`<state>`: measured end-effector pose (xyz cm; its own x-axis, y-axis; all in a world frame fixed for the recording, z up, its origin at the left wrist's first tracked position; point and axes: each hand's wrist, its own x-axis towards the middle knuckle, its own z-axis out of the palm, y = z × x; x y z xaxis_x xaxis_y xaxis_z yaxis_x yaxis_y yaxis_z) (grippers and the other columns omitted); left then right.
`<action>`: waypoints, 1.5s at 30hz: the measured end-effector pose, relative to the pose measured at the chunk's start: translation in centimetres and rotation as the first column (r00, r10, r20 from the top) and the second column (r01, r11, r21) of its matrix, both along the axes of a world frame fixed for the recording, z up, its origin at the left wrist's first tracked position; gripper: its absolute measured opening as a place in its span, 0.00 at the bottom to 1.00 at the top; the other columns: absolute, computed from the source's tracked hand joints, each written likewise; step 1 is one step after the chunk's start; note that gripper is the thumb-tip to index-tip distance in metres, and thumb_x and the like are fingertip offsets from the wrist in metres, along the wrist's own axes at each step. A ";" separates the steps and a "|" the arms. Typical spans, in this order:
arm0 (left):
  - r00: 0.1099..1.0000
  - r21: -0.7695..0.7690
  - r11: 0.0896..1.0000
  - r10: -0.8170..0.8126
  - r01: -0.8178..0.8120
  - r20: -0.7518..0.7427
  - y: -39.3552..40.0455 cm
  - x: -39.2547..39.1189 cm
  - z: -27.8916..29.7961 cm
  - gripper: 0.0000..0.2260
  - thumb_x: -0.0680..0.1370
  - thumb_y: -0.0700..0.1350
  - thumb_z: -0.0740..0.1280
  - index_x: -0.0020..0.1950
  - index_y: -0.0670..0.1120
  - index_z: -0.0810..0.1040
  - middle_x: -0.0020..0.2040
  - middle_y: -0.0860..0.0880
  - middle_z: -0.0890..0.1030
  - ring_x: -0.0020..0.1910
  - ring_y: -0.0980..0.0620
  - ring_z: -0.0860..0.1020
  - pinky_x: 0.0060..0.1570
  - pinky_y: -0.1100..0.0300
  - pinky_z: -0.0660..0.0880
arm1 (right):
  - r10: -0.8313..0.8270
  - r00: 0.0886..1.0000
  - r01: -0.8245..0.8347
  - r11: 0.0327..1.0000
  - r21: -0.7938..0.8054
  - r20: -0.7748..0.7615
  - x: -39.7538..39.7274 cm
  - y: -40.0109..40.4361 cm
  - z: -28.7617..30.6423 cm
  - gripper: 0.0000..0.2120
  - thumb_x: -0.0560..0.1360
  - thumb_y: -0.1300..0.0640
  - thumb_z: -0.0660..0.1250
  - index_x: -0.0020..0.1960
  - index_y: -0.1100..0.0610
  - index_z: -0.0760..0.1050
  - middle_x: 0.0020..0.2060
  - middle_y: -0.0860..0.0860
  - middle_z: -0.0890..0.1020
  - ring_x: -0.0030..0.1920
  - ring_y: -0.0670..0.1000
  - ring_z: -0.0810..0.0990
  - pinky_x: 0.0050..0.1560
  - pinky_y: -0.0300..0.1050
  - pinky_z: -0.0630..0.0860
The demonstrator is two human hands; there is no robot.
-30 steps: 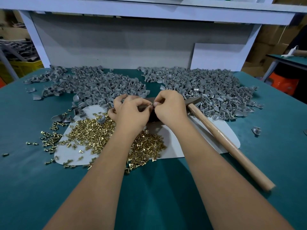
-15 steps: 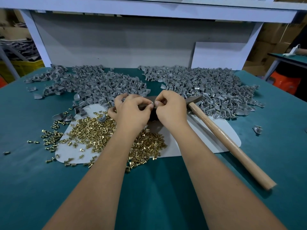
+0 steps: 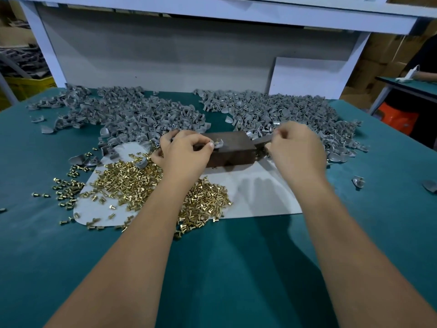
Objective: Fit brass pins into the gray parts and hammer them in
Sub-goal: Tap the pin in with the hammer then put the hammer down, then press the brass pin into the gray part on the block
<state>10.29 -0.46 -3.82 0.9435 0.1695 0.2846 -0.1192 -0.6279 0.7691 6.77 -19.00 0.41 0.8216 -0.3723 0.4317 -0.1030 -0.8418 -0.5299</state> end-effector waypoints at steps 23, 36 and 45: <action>0.995 0.073 0.993 0.090 -0.093 0.053 -0.6 -0.3 -0.2 0.11 0.74 0.59 0.72 0.33 0.64 0.74 0.59 0.64 0.79 0.72 0.50 0.59 0.68 0.40 0.52 | 0.167 0.985 -0.141 0.927 -0.348 0.045 -5.5 2.2 2.5 0.22 0.78 0.53 0.62 0.69 0.36 0.65 0.48 0.48 0.81 0.46 0.56 0.79 0.37 0.45 0.66; 0.993 0.030 0.998 0.060 -0.063 0.098 -0.3 0.1 -0.8 0.10 0.74 0.58 0.72 0.34 0.64 0.76 0.58 0.64 0.79 0.71 0.51 0.59 0.63 0.45 0.50 | 0.038 0.984 0.045 0.894 -0.447 0.177 -5.5 3.3 1.9 0.28 0.76 0.57 0.65 0.70 0.36 0.64 0.34 0.47 0.69 0.29 0.53 0.66 0.26 0.36 0.51; 0.994 0.033 0.996 0.077 -0.080 0.078 -0.3 0.0 -0.5 0.12 0.74 0.58 0.72 0.32 0.64 0.75 0.58 0.65 0.78 0.71 0.53 0.59 0.65 0.44 0.51 | 0.048 0.998 -0.019 0.877 -0.481 0.047 -5.1 3.3 1.5 0.29 0.78 0.57 0.62 0.71 0.33 0.58 0.36 0.48 0.69 0.30 0.53 0.67 0.26 0.40 0.54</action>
